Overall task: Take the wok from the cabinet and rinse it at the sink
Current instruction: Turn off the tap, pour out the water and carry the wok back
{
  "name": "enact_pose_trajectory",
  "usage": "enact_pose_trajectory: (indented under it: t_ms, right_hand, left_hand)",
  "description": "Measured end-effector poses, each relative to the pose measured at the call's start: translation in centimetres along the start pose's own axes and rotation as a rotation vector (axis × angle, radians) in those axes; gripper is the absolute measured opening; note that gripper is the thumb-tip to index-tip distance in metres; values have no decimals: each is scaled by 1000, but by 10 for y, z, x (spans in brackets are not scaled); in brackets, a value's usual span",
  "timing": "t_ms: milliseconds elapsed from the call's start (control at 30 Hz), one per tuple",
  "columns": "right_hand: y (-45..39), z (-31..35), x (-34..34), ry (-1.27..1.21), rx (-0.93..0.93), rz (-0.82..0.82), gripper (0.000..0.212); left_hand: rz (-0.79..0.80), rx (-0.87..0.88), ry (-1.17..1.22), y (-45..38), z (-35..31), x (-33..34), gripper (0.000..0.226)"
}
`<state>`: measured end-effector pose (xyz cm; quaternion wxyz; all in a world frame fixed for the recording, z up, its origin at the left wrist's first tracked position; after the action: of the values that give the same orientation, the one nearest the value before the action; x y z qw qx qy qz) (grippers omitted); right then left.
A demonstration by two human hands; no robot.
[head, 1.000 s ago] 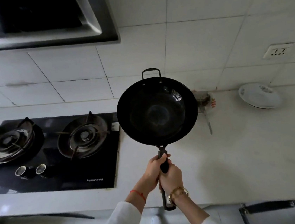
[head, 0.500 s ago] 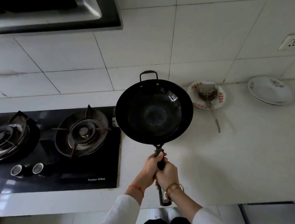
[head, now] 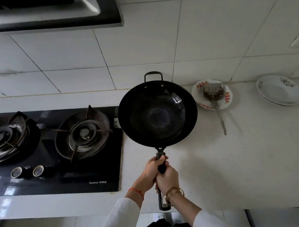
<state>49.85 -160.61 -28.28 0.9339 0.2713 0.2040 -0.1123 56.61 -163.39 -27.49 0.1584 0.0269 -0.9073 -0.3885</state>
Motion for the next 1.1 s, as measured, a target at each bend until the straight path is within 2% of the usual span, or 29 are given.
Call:
enact_pose_trajectory:
  t_ms: [200,267,433,600,700,833,1100]
  right_hand:
    - [4,3,8,-21,41,47,15]
    - [3,4,6,36,59,98,19]
    - [1,7,-6,131,-16,249,13]
    - [-3,2,-13,252,-49,320,31]
    - [-3,-5,-19,209,-70,321,28]
    - [1,-12,-30,83,-98,271,19]
    - [5,-7,-36,162,-232,252,13]
  left_hand:
    - [-4,16,-95,-1,-2,-13,25]
    - [-1,13,-106,0,0,-15,28]
    - [17,13,-46,2,3,-16,28]
    - [-52,82,-114,7,4,-15,28]
    - [-141,183,-177,10,9,-16,27]
    - [-177,237,-175,15,17,-25,29]
    - [-228,332,-180,21,24,-26,30]
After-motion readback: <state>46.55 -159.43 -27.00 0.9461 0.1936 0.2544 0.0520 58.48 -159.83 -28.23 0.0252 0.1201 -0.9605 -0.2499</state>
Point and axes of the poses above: each hand's wrist, its own y-axis away from the middle knuckle, its own x-axis out of the palm, z = x × y, the point moved 2 cm from there along -y, towards the middle knuckle, and after that the axes turned 6 degrees about -z, right-handed, at the moved point
